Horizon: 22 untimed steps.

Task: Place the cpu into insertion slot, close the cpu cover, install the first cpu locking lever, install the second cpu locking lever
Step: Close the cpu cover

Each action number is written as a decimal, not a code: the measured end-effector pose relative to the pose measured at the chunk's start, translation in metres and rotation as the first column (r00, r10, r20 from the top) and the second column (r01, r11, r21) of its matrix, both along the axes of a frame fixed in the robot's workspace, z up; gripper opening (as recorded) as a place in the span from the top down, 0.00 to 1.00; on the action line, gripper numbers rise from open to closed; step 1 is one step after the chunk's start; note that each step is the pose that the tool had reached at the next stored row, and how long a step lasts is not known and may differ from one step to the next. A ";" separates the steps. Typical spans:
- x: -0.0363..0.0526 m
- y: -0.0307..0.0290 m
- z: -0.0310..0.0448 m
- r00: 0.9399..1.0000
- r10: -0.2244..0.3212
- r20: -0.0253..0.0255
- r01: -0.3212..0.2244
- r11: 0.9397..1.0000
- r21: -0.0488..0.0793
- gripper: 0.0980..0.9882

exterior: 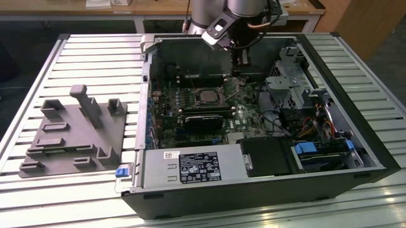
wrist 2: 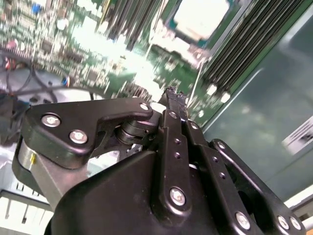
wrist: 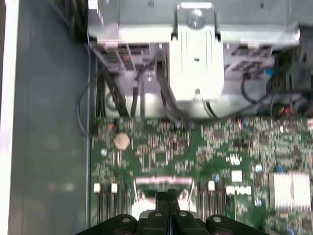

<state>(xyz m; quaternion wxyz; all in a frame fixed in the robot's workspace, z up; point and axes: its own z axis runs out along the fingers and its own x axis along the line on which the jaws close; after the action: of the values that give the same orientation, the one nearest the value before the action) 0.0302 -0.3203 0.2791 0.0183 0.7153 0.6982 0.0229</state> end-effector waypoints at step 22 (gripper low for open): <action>0.0324 0.0011 -0.0247 1.000 0.000 -0.015 0.000 1.000 0.000 0.99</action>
<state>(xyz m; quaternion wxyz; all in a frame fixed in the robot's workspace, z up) 0.0626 -0.3192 0.2544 0.0130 0.7154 0.6983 0.0173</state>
